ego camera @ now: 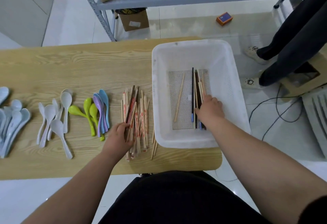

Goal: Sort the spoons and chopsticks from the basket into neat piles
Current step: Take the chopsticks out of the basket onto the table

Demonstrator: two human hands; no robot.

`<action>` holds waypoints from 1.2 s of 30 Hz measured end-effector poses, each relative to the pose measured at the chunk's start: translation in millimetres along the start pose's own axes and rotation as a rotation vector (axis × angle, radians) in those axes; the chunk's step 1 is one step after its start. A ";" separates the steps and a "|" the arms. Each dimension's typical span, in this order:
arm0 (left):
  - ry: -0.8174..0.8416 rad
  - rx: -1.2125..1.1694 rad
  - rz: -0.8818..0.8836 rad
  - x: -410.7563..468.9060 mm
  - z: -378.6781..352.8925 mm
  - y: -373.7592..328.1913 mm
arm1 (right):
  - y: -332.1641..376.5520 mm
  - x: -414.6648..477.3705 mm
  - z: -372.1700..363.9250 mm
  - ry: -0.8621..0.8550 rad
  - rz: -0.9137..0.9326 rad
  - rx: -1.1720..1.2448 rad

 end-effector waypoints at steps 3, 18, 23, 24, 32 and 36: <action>-0.009 -0.006 0.003 -0.2 0.0 -2.8 | -4.0 5.2 -1.9 0.058 -0.048 0.107; 0.018 -0.001 -0.003 -0.1 4.5 -1.2 | -9.1 8.9 -4.1 0.166 -0.110 0.236; 0.033 0.043 -0.031 1.9 9.1 -2.0 | -11.6 -1.0 -2.1 0.146 -0.125 0.253; 0.027 0.055 -0.038 2.4 10.4 -3.3 | -12.0 -4.3 -0.4 0.137 -0.141 0.264; -0.172 0.041 -0.530 -7.3 28.1 -86.3 | -5.8 -30.9 11.7 0.061 -0.066 0.363; -0.077 0.211 -0.738 -12.9 17.5 -106.6 | 9.0 -46.4 17.2 0.017 -0.007 0.371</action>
Point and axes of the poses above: each hand's wrist, its own x-axis towards the middle knuckle, its own z-axis out of the back of the hand, y = z × x, the point moved 2 cm from there along x, towards the middle knuckle, and after that the axes turned 3 degrees about x, right-handed, at the moved point
